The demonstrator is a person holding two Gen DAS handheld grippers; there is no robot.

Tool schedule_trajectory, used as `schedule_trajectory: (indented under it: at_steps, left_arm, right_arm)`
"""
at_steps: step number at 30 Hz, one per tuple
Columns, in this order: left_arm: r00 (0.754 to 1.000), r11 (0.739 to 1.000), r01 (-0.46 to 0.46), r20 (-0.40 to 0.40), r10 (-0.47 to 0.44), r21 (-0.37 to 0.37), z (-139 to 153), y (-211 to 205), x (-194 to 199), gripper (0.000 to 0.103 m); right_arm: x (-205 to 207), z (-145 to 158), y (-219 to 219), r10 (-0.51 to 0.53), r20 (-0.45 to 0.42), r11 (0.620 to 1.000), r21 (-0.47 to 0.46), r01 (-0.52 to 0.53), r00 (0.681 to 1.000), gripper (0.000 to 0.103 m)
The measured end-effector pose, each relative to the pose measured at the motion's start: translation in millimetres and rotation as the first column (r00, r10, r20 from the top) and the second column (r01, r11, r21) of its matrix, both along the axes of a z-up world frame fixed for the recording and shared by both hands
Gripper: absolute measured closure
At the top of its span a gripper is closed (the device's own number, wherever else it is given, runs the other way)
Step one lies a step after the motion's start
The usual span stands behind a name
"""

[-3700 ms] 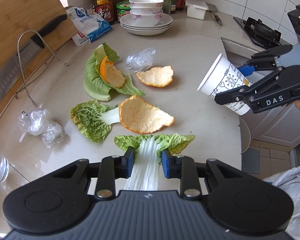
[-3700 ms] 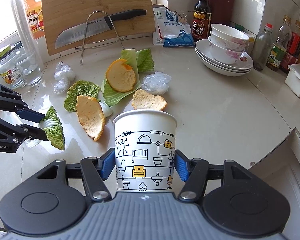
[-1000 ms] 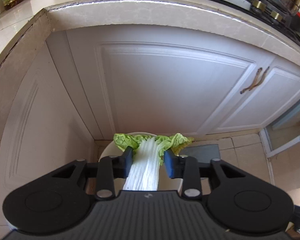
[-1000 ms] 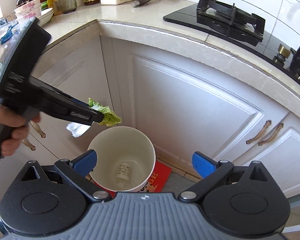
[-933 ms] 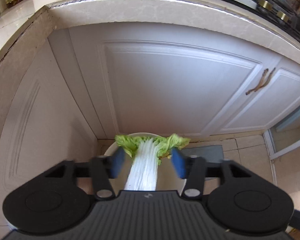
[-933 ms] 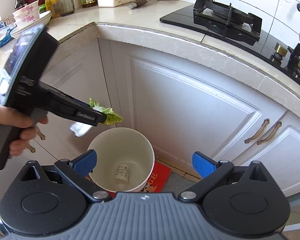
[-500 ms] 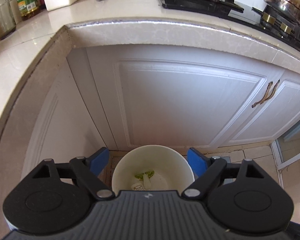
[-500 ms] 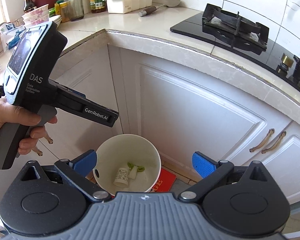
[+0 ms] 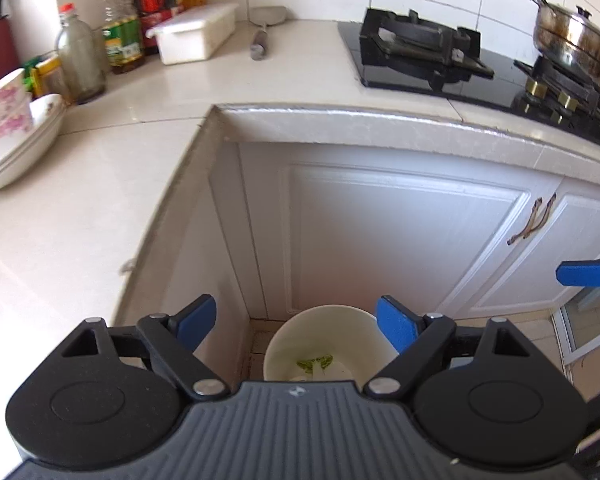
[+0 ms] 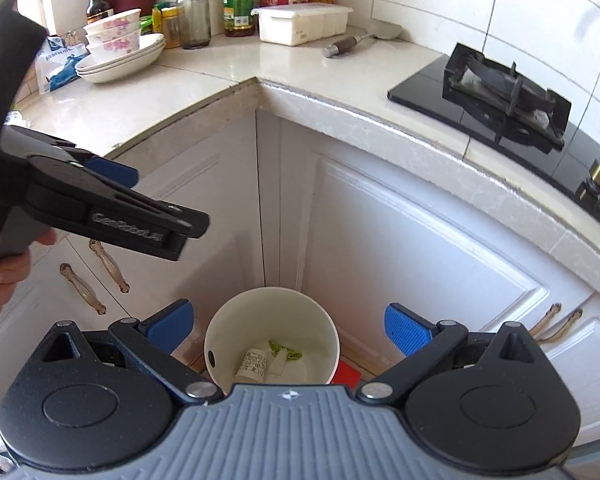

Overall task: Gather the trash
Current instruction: 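Return both tools to the counter and grasp an orange peel with the left gripper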

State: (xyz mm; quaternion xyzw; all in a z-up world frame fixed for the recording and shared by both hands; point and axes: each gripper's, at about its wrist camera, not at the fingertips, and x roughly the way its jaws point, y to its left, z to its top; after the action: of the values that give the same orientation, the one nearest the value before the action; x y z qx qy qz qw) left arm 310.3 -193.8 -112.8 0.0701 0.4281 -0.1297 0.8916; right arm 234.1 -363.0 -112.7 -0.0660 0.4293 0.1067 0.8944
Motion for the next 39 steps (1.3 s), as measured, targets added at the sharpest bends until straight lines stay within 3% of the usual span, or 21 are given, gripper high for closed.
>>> schedule_trajectory:
  at_steps: [10,20,28,34,39]
  left_arm:
    - [0.99,0.993,-0.116,0.085,0.113,0.036,48,68,-42,0.012]
    - [0.955,0.957,-0.28,0.117,0.271,0.073,63,138,-86,0.012]
    - [0.893,0.892,-0.445,0.106,0.436,0.079,59,196,-112,0.012]
    - [0.824,0.82,-0.566,0.069,0.562,0.078,46,236,-123,0.012]
    - [0.767,0.767,-0.642,0.015,0.642,-0.009,34,264,-120,0.012]
  right_arm:
    - [9,33,39,0.107,0.058,0.994,0.012,-0.108,0.993,0.0]
    - [28,49,112,0.292,0.099,0.955,0.023,-0.296,0.951,0.0]
    - [38,48,168,0.419,0.093,0.906,0.026,-0.423,0.903,0.0]
    - [45,46,199,0.483,0.084,0.873,0.024,-0.487,0.871,0.0]
    - [50,44,212,0.511,0.073,0.858,0.019,-0.513,0.857,0.0]
